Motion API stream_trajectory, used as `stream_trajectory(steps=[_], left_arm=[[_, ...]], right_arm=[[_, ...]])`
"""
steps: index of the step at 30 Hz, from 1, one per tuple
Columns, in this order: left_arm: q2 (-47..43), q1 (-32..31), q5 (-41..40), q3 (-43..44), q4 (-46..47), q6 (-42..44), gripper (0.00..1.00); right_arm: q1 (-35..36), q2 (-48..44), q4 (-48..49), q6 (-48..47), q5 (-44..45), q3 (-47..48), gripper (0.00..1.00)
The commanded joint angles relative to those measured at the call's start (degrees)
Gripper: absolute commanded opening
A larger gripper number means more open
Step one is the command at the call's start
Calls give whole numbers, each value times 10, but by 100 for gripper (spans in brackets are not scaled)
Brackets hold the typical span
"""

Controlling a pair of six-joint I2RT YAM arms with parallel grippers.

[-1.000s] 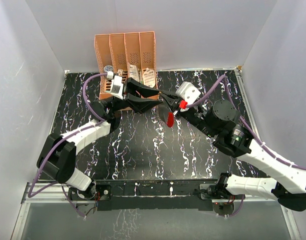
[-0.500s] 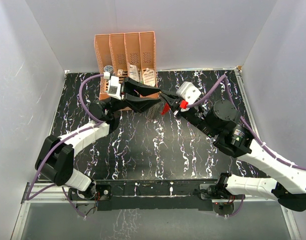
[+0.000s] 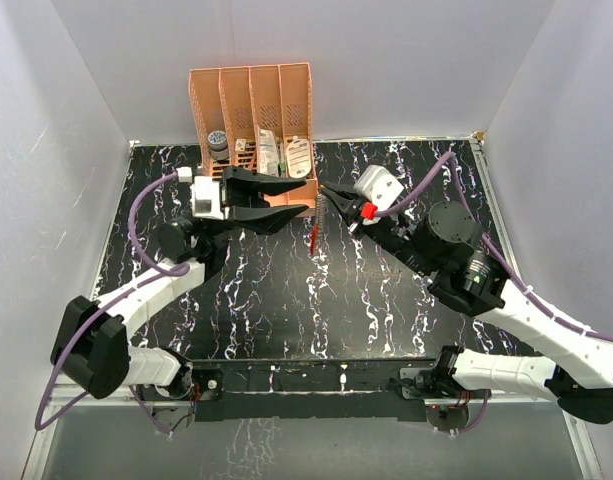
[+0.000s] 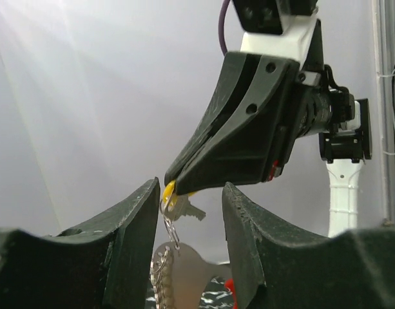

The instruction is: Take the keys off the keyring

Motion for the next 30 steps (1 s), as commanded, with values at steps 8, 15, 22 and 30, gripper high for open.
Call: stream_trajectory(steps=[8,15,22,30], left_arm=[[-28,-2,-102,4,-45,145,40],[13,-2,-59,47,-45,126,40],[17,-2,-35,50,-31,103,41],[-28,-2,-34,2,-80,165,41]], right_arm=[[-2,-26,43,4,-5,0,0],[-2,-28,39,7,-8,2,0],[-2,-26,39,7,-9,3,0],[-2,-9,-5,21,-78,46,0]])
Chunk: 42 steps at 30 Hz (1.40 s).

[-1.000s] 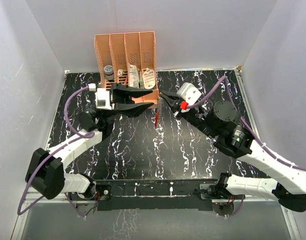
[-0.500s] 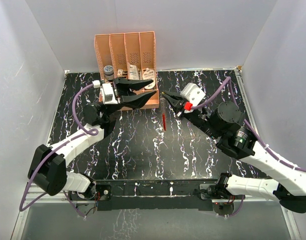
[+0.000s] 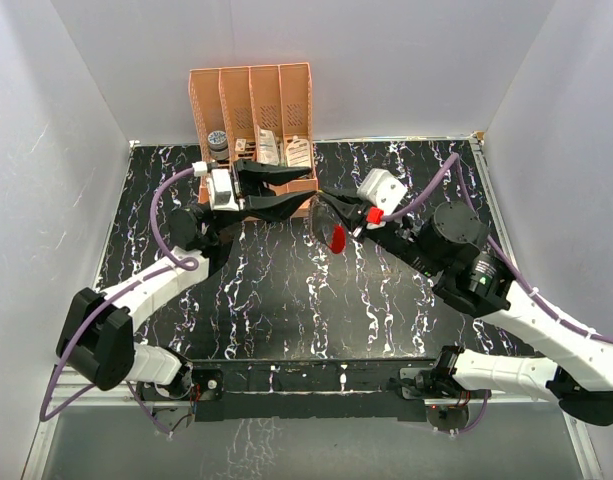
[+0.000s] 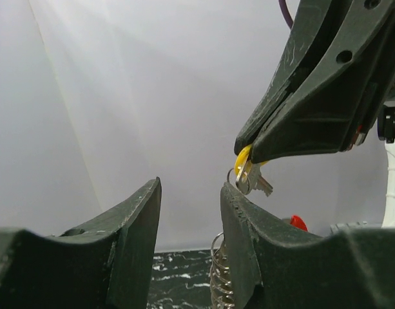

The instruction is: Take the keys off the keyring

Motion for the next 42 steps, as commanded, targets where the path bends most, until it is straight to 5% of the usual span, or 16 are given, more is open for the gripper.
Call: stream_trajectory(steps=[1,13,22,42], left_arm=[[-65,-1,-14,-31,-48,85,41],[-173,1,-5,-63,-152,156,40],[-169,1,124,-26,-256,177,35],[-153,1,93,-32,-178,128,34]], right_arm=[[-2,6,-5,17,-60,52,0],[-2,9,-54,18,-128,79,0],[-2,6,-54,14,-137,75,0],[-2,-7,-46,14,-133,56,0]])
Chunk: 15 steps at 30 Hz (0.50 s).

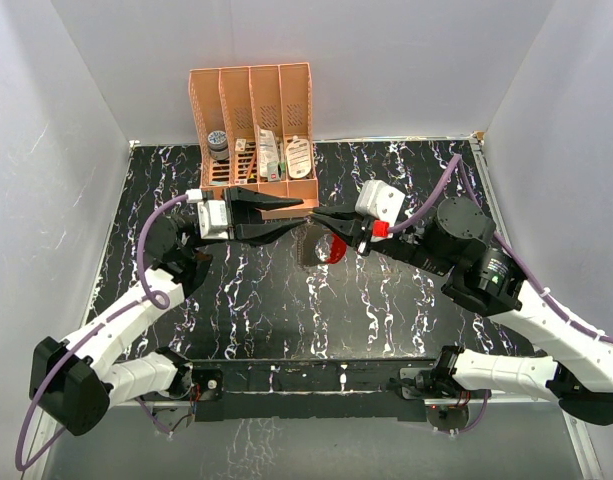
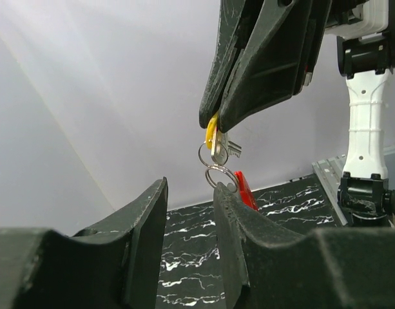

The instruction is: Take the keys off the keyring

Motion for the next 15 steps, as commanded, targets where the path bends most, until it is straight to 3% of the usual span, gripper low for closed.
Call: stream_trajectory(steps=[1,10,15], left_arm=[[11,1,-8,16,70,-31,34],[56,1,0,21,179,-122,36],[56,1,0,20,190,-131,36]], right_arm=[[-2,-12,40,3,1,8,0],[-2,-8,42,4,0,6,0],[-2,-6,42,4,3,5,0]])
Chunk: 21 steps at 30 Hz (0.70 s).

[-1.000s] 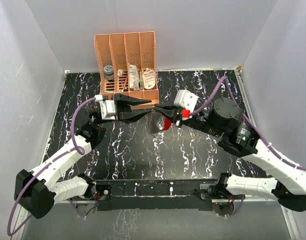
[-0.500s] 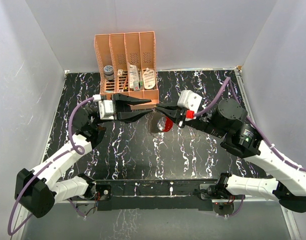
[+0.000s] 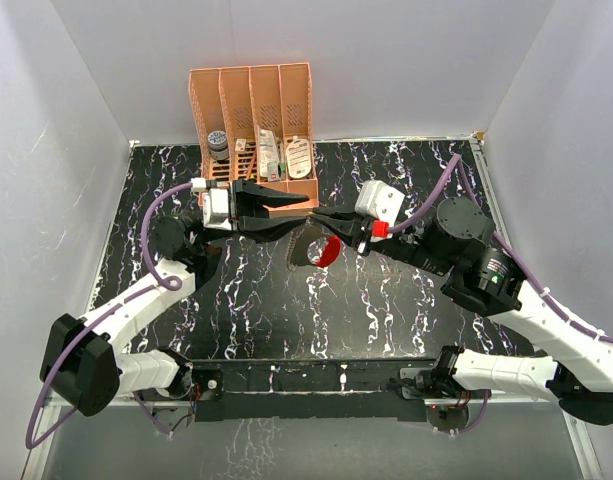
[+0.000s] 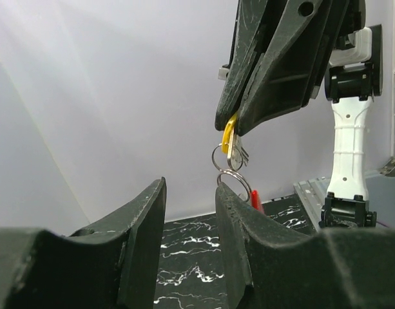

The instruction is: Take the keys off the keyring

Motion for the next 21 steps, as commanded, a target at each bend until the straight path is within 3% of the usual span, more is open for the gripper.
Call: stream_trajectory(steps=[1,21], left_arm=[[-14,1,5,20,54,-19,36],[14,1,18,29,117,-91,39]], right_arm=[[-2,-6,43,3,3,6,0],[-2,-9,50,3,8,-2,0]])
